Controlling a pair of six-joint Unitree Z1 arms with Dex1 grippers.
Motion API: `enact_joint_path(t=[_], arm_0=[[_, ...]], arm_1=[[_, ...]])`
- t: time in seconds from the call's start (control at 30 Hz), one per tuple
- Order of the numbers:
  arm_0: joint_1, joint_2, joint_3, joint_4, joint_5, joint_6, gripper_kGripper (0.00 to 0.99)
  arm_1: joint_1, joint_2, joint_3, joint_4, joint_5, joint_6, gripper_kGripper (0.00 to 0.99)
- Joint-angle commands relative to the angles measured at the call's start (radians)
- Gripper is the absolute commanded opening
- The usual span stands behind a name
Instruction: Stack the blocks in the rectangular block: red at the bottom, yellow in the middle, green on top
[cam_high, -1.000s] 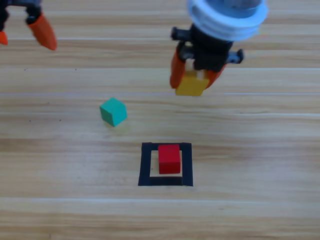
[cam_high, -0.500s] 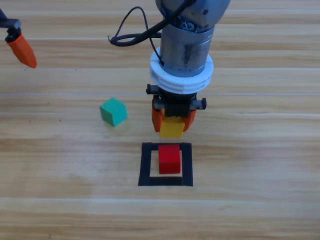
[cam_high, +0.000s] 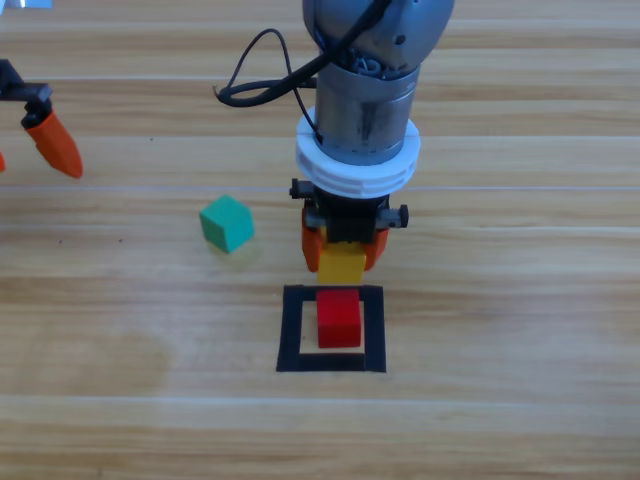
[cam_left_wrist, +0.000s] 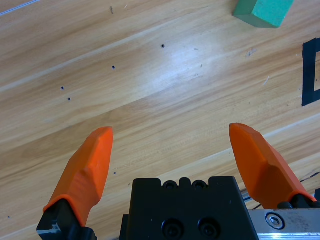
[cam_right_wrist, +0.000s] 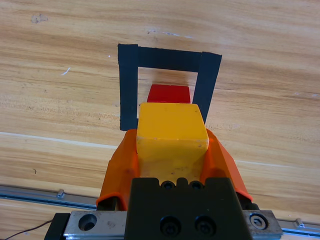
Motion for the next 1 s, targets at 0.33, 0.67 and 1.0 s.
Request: enact_joint_path(t=[0.33, 0.67, 1.0], arm_0=[[0.009, -0.010, 0.107, -0.085, -0.009, -0.033, 0.990], [0.001, -0.007, 0.117, -0.105, -0.005, -0.050, 0.990], [-0.013, -0.002, 0.131, -0.125, 0.005, -0.076, 0.990]], arm_1=[[0.055, 0.051, 0.049, 0.011, 0.009, 0.019, 0.000], [0.055, 0.062, 0.049, 0.011, -0.009, 0.026, 0.000], [0.055, 0.074, 0.047, 0.011, -0.021, 0.029, 0.000]])
